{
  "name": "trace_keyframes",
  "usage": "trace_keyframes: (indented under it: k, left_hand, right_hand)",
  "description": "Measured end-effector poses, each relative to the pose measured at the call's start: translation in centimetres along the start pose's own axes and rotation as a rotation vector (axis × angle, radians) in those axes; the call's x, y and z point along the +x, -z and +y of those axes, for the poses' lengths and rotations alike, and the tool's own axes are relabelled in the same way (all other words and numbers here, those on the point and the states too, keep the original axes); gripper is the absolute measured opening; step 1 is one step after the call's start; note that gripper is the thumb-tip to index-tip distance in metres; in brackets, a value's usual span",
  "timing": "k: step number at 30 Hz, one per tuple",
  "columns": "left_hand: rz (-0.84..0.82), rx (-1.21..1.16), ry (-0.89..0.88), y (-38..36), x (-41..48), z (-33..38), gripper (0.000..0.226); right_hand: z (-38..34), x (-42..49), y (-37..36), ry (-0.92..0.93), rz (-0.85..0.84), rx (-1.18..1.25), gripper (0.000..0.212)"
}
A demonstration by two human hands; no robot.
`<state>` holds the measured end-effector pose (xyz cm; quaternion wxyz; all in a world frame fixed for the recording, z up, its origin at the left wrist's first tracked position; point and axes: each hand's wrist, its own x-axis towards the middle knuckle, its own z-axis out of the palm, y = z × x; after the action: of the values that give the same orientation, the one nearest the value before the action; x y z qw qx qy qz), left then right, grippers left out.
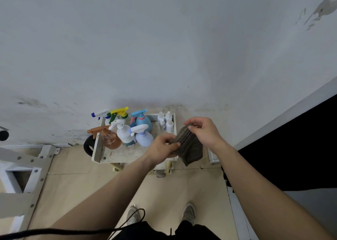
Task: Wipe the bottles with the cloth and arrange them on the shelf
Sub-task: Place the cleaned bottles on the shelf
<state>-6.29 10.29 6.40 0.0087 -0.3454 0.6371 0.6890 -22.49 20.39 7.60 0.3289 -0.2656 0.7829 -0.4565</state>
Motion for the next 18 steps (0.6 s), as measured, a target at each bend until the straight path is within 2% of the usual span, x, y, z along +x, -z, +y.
trace_keyframes:
  k: [3, 8, 10, 13, 15, 18]
  left_hand:
    - [0.064, -0.142, 0.122, -2.2, 2.1, -1.8, 0.011]
    - [0.375, -0.394, 0.317, -1.5, 6.0, -7.1, 0.018]
    - [0.448, -0.414, 0.383, -0.5, 7.4, -10.0, 0.014]
    - [0.491, -0.389, 0.442, 0.6, 9.1, -13.5, 0.012]
    - [0.526, -0.213, 0.463, 0.8, 9.6, -15.1, 0.023]
    - [0.572, 0.346, 0.358, 0.0, 9.1, -16.1, 0.038]
  right_hand:
    - [1.7, 2.2, -0.7, -0.033, 0.025, -0.092, 0.033]
    - [5.0, 6.4, -5.5, -0.081, -0.086, -0.149, 0.024]
    - [6.8, 6.8, -7.3, -0.124, -0.033, -0.174, 0.036]
    - [10.2, 5.9, -8.4, -0.259, 0.119, -0.175, 0.036]
    - [12.6, 4.8, -8.5, -0.372, 0.148, -0.169, 0.034]
    - [15.3, 3.6, -8.7, -0.485, 0.057, -0.060, 0.031]
